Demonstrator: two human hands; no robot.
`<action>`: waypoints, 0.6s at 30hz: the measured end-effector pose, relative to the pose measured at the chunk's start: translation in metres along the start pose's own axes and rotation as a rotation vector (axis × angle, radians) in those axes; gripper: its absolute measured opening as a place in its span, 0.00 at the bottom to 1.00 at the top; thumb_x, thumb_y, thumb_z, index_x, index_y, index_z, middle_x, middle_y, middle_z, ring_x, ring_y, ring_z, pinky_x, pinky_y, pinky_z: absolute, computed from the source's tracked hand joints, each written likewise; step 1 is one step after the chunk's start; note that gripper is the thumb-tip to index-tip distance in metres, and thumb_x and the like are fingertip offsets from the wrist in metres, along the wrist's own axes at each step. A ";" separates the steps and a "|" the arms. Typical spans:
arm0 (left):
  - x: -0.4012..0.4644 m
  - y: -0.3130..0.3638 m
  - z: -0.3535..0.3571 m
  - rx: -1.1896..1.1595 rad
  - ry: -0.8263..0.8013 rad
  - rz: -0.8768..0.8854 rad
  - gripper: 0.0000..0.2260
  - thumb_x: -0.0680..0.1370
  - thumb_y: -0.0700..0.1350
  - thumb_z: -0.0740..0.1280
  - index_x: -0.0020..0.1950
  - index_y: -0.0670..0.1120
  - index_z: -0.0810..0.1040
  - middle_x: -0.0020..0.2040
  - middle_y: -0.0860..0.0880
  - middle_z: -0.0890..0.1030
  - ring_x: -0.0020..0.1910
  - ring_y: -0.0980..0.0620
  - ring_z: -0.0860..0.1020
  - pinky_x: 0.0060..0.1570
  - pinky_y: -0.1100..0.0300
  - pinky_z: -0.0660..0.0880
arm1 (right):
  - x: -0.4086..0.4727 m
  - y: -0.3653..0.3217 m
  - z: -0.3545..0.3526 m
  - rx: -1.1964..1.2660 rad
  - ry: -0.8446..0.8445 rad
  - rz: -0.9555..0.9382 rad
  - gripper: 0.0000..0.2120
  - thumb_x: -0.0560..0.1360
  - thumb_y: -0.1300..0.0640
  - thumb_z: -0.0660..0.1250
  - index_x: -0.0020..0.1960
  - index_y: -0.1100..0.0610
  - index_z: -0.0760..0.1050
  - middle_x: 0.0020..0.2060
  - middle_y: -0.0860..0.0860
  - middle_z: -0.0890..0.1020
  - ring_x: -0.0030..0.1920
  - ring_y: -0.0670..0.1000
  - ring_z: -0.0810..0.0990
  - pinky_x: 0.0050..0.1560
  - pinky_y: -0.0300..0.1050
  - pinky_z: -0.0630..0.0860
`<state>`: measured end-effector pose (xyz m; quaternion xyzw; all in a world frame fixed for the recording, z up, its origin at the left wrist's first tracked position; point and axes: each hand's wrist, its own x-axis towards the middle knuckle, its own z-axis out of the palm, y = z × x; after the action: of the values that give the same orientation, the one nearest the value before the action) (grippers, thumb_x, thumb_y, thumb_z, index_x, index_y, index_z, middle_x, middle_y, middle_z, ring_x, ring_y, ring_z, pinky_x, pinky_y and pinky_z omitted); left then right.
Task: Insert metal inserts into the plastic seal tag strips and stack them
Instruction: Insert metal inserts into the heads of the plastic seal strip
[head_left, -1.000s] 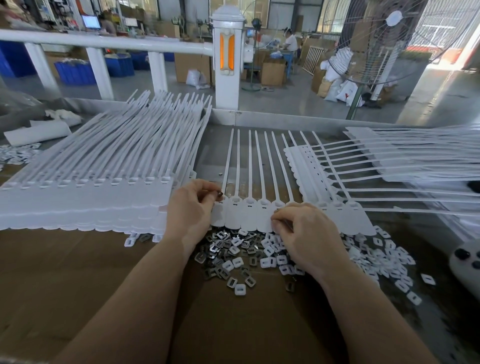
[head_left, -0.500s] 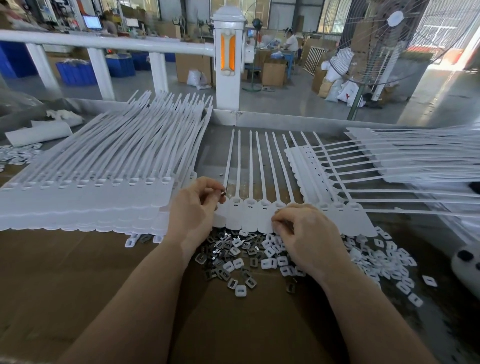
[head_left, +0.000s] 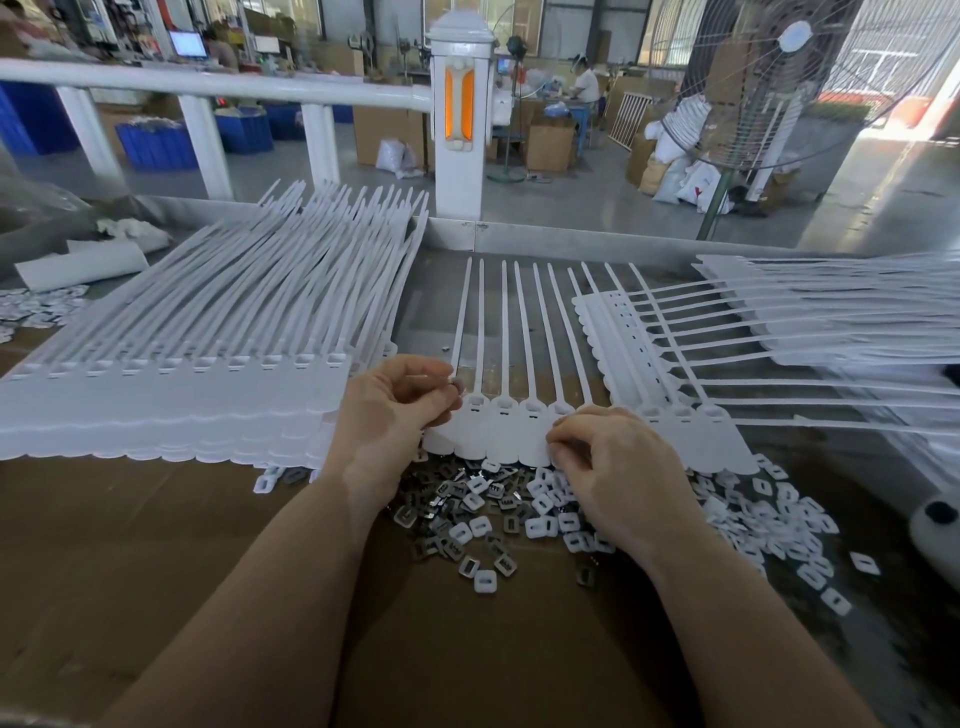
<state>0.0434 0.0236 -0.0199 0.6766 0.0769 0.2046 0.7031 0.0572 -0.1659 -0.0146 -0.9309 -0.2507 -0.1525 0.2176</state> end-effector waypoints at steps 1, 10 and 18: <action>0.001 -0.001 0.000 -0.020 -0.004 -0.012 0.09 0.72 0.31 0.68 0.45 0.45 0.79 0.35 0.51 0.84 0.36 0.56 0.82 0.34 0.70 0.75 | 0.000 0.000 0.000 -0.001 0.000 0.001 0.07 0.76 0.56 0.65 0.50 0.53 0.81 0.47 0.46 0.82 0.50 0.46 0.75 0.52 0.34 0.63; 0.003 -0.005 -0.002 -0.044 -0.006 -0.044 0.08 0.72 0.32 0.68 0.44 0.44 0.80 0.35 0.49 0.84 0.36 0.55 0.82 0.34 0.69 0.76 | 0.000 0.000 0.001 -0.005 -0.001 0.003 0.07 0.76 0.56 0.65 0.50 0.53 0.81 0.46 0.46 0.82 0.49 0.45 0.75 0.52 0.34 0.64; 0.003 -0.004 -0.001 -0.049 0.002 -0.057 0.07 0.73 0.31 0.68 0.44 0.43 0.79 0.33 0.50 0.83 0.34 0.57 0.82 0.32 0.70 0.75 | 0.001 0.000 0.001 -0.004 -0.014 0.014 0.07 0.76 0.57 0.65 0.49 0.53 0.82 0.46 0.46 0.82 0.49 0.46 0.76 0.51 0.34 0.64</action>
<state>0.0464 0.0258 -0.0232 0.6566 0.0918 0.1871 0.7249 0.0584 -0.1655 -0.0147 -0.9341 -0.2453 -0.1451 0.2150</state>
